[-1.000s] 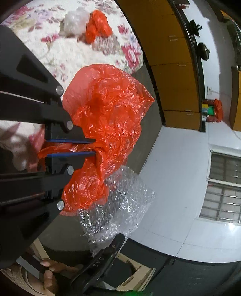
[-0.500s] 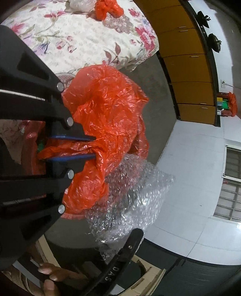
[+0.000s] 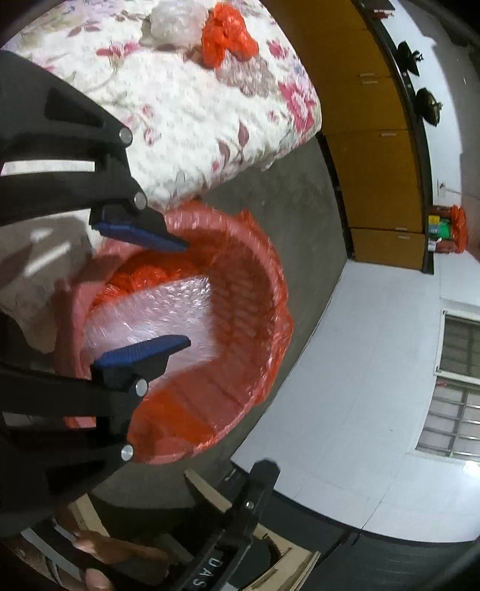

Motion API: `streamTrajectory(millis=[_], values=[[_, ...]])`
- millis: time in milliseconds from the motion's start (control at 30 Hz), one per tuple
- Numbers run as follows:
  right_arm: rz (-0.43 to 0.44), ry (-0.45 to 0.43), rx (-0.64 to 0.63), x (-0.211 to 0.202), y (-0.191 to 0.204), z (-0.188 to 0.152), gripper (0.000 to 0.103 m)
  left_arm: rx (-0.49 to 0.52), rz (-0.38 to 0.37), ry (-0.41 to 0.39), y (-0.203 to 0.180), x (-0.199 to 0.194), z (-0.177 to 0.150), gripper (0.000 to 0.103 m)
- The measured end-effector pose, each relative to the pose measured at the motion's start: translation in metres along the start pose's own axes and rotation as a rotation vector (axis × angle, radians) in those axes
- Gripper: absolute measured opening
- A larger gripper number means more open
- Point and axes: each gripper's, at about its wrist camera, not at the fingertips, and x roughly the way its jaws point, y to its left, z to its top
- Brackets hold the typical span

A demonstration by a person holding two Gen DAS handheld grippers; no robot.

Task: Collect trash
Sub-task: 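Open both tools over the basket to drop the red bag and bubble wrap, then grasp the clear bag with the right tool on the table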

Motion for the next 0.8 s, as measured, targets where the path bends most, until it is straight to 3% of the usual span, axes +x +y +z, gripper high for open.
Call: streamTrajectory(millis=[167,400,567,800], values=[[0.005,0.007,-0.010,-0.001,0.006,-0.001,0.050,-0.020,0.064,-0.029,0.019,-0.020,-0.005,0.059],[0.061,0.041,-0.045,0.007,0.035,-0.009,0.050,-0.056,0.186,-0.052,0.060,-0.051,-0.023,0.063],[0.154,0.077,-0.113,0.018,0.079,-0.013,0.050,-0.100,0.292,-0.086,0.098,-0.082,-0.038,0.066],[0.347,0.131,-0.219,0.040,0.173,-0.019,0.050,-0.220,0.446,-0.139,0.161,-0.127,-0.060,0.070]])
